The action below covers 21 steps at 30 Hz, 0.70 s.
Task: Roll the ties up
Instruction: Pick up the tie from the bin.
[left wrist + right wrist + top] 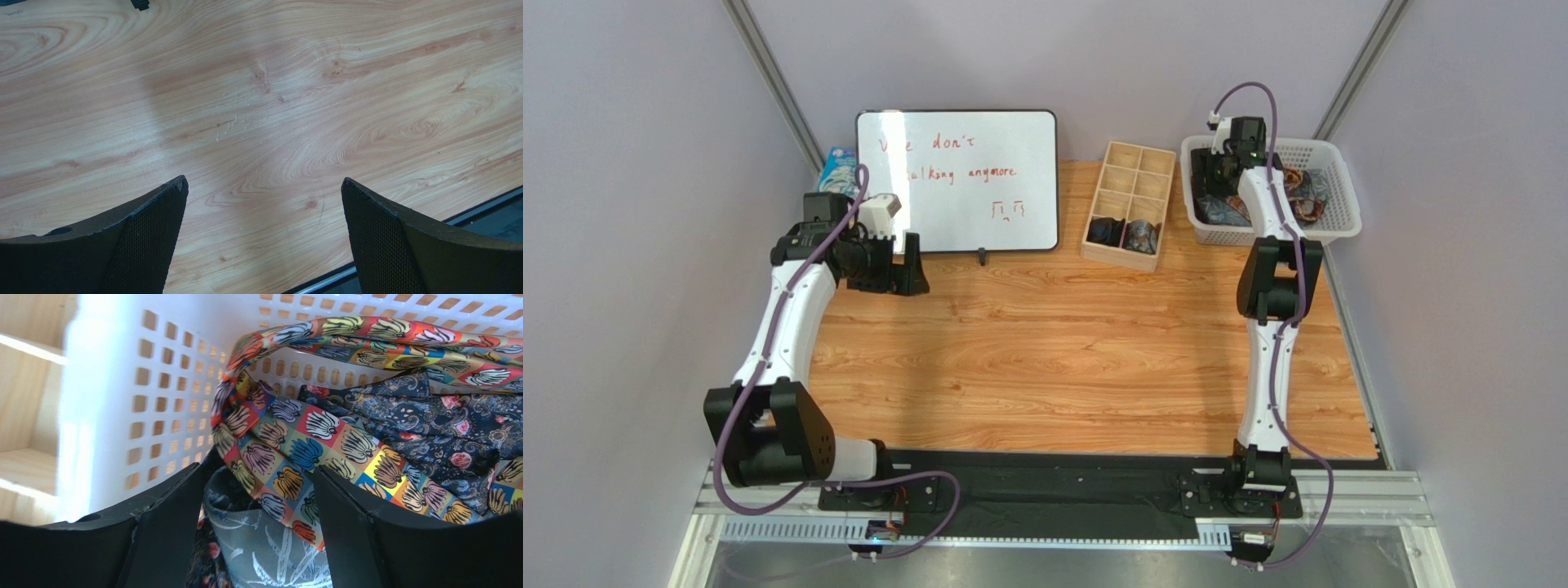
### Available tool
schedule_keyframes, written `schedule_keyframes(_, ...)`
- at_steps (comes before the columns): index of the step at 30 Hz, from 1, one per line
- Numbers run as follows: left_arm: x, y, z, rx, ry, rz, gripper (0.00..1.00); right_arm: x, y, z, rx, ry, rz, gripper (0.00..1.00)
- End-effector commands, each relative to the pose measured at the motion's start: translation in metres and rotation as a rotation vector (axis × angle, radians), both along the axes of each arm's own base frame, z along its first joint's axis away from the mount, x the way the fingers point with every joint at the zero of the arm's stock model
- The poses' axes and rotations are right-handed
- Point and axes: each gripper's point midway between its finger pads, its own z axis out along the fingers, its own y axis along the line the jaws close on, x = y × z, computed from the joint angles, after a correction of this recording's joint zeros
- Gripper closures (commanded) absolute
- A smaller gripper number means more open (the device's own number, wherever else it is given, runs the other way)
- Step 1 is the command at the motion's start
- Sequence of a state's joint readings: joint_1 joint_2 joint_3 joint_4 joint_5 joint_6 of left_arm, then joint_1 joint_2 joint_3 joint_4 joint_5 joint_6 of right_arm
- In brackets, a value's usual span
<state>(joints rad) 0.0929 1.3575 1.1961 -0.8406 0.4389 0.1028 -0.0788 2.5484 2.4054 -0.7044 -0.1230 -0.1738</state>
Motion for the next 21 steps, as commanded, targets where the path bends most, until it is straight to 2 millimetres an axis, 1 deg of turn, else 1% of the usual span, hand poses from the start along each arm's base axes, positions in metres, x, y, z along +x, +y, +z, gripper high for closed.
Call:
schedule_keyframes(1, 0.013, 0.000, 0.010, -0.005, -0.033, -0.003, 0.01, 0.022, -0.011, 0.016, -0.056, -0.094, -0.035, 0.30)
schedule_keyframes(5, 0.015, -0.004, 0.003, -0.031, -0.005, -0.005, 0.01, 0.028, -0.018, 0.013, -0.077, -0.115, -0.071, 0.32)
schedule_keyframes(8, 0.014, -0.006, -0.001, -0.045, 0.005, -0.012, 0.01, 0.035, -0.022, 0.016, -0.088, -0.147, -0.091, 0.30)
schedule_keyframes(9, 0.014, -0.007, -0.001, -0.050, 0.007, -0.016, 0.01, 0.039, -0.022, 0.018, -0.089, -0.165, -0.091, 0.30)
schedule_keyframes(10, 0.015, -0.007, 0.000, -0.049, 0.004, -0.017, 0.01, 0.039, -0.030, 0.020, -0.118, -0.172, -0.125, 0.29)
schedule_keyframes(12, 0.017, -0.008, 0.000, -0.055, 0.006, -0.017, 0.01, 0.044, -0.032, 0.028, -0.132, -0.208, -0.131, 0.28)
schedule_keyframes(14, 0.019, -0.008, 0.000, -0.058, 0.006, -0.020, 0.01, 0.046, -0.036, 0.028, -0.147, -0.223, -0.141, 0.25)
schedule_keyframes(15, 0.021, -0.008, -0.001, -0.058, 0.011, -0.021, 0.01, 0.050, -0.036, 0.031, -0.149, -0.242, -0.143, 0.24)
schedule_keyframes(17, 0.022, -0.007, -0.001, -0.057, 0.014, -0.018, 0.01, 0.052, -0.036, 0.031, -0.150, -0.253, -0.141, 0.24)
schedule_keyframes(21, 0.025, -0.007, -0.007, -0.061, 0.034, -0.014, 0.01, 0.055, -0.037, 0.022, -0.156, -0.253, -0.134, 0.24)
